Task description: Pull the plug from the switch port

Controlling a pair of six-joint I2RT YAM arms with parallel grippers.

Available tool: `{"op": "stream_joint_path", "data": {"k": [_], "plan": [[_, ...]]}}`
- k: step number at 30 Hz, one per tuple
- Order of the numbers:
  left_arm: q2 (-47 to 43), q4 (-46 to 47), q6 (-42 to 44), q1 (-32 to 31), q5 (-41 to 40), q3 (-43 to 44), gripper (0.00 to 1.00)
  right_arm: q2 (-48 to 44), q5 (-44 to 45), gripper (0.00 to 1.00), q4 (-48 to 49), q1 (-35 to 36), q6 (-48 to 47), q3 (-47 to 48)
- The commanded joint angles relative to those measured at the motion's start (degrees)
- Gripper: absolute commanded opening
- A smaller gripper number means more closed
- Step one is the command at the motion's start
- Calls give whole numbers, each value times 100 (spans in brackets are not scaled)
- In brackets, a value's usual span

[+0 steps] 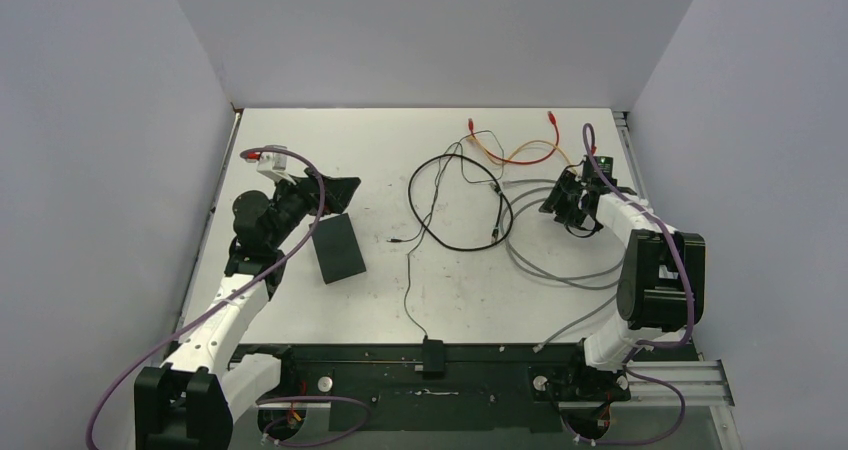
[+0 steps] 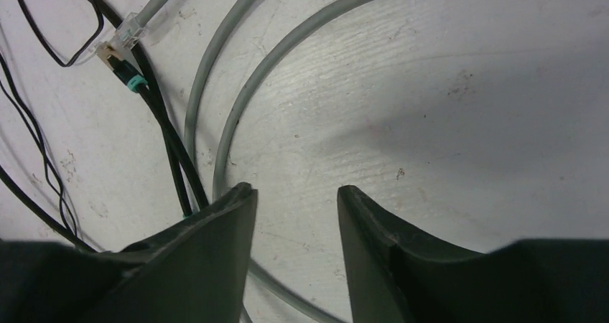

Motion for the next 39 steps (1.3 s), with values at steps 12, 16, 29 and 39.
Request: {"op": "stream_joint_path", "data": {"k": [12,16,29,39], "plan": [[150,489,-434,14,-403,-44,96,162,264,86,-305,293,-291,699],[134,428,-535,49,-503,-112,96,253,254,95,-344,612,-300,817],[-271,312,-448,133,-924,-669,96,195,664,90,-352,1760,-411,1328],[-814,183,10,162,-2009,-1287,96,-1208,2699,90,1429,2116,-867,49]]}}
